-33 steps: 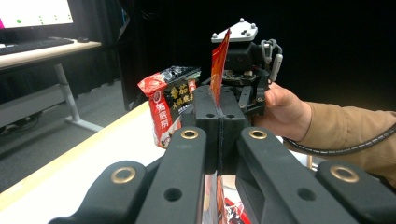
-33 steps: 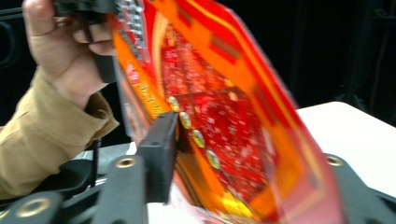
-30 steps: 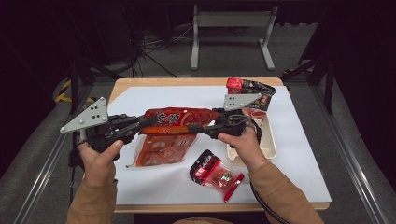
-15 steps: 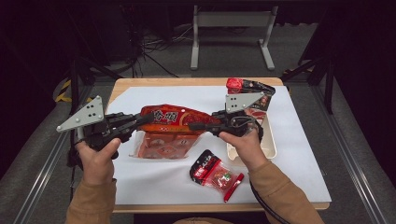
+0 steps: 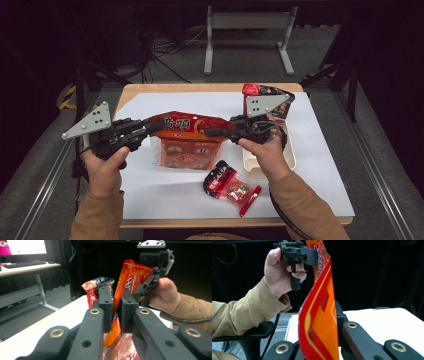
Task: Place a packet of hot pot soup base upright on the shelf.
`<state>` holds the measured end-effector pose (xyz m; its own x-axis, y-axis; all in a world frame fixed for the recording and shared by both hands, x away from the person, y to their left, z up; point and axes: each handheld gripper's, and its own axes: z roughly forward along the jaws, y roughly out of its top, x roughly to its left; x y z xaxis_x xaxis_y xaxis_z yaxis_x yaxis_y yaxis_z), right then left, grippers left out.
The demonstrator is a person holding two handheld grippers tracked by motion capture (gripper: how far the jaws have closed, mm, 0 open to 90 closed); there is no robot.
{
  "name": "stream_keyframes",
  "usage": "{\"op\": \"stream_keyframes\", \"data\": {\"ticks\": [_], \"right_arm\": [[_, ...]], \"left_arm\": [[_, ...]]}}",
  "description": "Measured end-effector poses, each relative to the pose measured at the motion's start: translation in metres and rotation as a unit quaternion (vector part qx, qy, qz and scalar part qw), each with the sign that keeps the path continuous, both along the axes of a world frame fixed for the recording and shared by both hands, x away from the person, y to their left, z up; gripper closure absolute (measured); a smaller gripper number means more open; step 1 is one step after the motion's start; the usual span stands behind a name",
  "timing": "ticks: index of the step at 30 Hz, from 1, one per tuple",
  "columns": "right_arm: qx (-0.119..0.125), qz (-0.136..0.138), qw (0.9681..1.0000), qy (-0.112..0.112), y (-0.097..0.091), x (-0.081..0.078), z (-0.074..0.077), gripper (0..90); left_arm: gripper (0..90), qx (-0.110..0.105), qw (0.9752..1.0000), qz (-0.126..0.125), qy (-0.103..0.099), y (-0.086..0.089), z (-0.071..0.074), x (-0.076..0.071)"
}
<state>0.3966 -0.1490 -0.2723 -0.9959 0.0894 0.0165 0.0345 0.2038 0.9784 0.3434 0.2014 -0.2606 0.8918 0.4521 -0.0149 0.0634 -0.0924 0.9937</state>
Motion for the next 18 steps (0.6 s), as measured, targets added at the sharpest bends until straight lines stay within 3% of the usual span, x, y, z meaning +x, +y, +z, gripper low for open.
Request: {"op": "stream_keyframes", "data": {"ticks": [10,18], "right_arm": [[-0.029,-0.027,0.9992,0.001,-0.009,-0.002,0.02,89.8],[-0.044,-0.058,0.9974,0.0,-0.024,-0.003,0.038,89.8]], "left_arm": [[57.6,0.003,0.9996,0.027,0.012,0.008,-0.004,0.005],[49.1,0.013,0.9989,0.042,0.015,0.011,-0.008,0.009]]}}
